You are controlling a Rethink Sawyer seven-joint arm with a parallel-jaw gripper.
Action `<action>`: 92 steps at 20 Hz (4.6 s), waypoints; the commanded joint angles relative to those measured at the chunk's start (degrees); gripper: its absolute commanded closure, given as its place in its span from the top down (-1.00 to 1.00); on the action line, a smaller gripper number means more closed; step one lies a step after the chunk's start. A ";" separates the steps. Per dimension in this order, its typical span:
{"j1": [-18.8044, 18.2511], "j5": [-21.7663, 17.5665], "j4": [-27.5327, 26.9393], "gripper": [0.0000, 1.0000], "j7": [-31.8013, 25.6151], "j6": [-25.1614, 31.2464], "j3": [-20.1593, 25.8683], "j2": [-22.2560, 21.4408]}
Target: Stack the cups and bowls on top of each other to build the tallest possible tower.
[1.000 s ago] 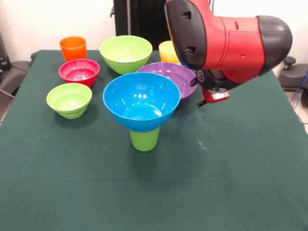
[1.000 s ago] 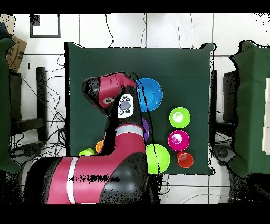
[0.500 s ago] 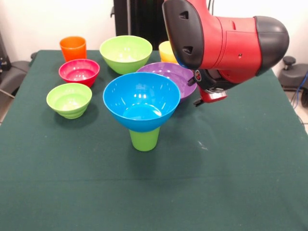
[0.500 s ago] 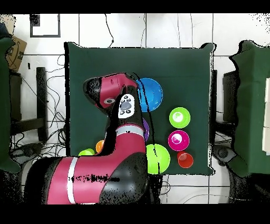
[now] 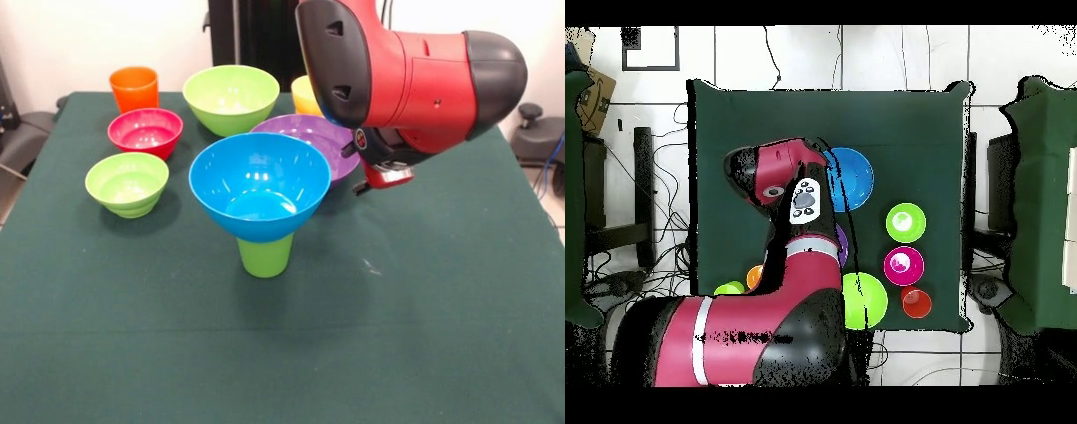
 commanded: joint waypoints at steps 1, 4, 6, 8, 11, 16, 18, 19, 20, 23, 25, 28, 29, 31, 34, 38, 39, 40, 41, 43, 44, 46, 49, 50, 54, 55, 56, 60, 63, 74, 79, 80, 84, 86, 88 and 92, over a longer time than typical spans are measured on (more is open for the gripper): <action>-0.43 -0.72 0.97 1.00 13.18 -1.73 2.84 4.12; -0.30 -0.56 1.16 1.00 13.49 -1.71 2.87 4.22; -0.14 -0.39 1.12 1.00 13.80 -1.48 2.86 4.28; -0.05 -0.37 0.86 1.00 13.86 -1.26 2.79 4.40; -0.03 -0.51 0.50 1.00 13.86 -1.10 2.59 4.70; -0.25 -0.83 0.29 1.00 13.59 -1.80 2.40 5.29; -0.28 -0.87 -0.15 1.00 13.56 -1.89 2.38 5.68; -0.30 -0.82 -0.40 1.00 13.60 -1.90 2.38 5.84; -0.23 -0.73 -0.51 1.00 13.68 -1.70 2.36 5.86; -0.09 -0.51 -0.60 1.00 13.91 -1.44 2.28 5.83; -0.02 -0.37 -0.64 1.00 13.95 -1.10 2.25 5.65; 0.19 -0.34 -0.93 1.00 14.14 -0.63 2.11 5.70; 0.21 -0.35 -0.94 1.00 14.14 -0.63 2.11 5.67; 0.28 -0.38 -0.91 1.00 14.22 -0.59 2.03 5.62; 0.38 -0.32 -0.90 1.00 14.30 -0.48 2.02 5.56; 0.47 -0.15 -0.83 1.00 14.39 -0.66 2.10 5.57; 0.46 -0.12 -0.79 1.00 14.38 -0.72 2.13 5.56; 0.45 -0.08 -0.74 1.00 14.37 -0.77 2.16 5.55; 0.45 -0.05 -0.77 1.00 14.36 -0.78 2.19 5.55; 0.46 0.01 -0.84 1.00 14.35 -0.80 2.24 5.57; 0.44 0.08 -0.84 1.00 14.36 -0.94 2.29 5.57; 0.49 0.19 -0.89 -1.00 14.36 -1.04 2.40 5.56; 0.52 0.23 -0.98 -1.00 14.29 -1.14 2.50 5.56; 0.61 0.22 -1.08 -1.00 14.33 -0.91 2.46 5.60; 0.76 0.49 -1.25 -1.00 14.47 -1.41 2.64 5.62; 0.74 0.51 -1.27 -1.00 14.47 -1.45 2.65 5.64; 0.79 0.45 -1.36 -1.00 14.45 -1.38 2.59 5.69; 0.71 0.42 -1.34 -1.00 14.20 -1.06 2.47 5.71; 1.31 0.63 -2.74 -1.00 15.61 0.97 1.82 6.49; 0.74 -0.04 0.22 -1.00 12.71 0.79 0.55 1.68; 1.10 -0.66 0.61 -1.00 12.19 1.29 -0.15 0.20; 1.10 -0.83 0.60 -1.00 12.09 1.45 -0.36 -0.01; 1.35 -1.40 0.74 -1.00 11.97 2.84 -1.38 -0.72; 1.44 -1.60 1.25 -1.00 11.62 3.86 -1.87 -1.55; 1.48 -1.72 1.56 -1.00 11.24 4.82 -2.32 -2.31; 1.54 -2.11 1.52 -1.00 10.90 6.54 -3.38 -3.05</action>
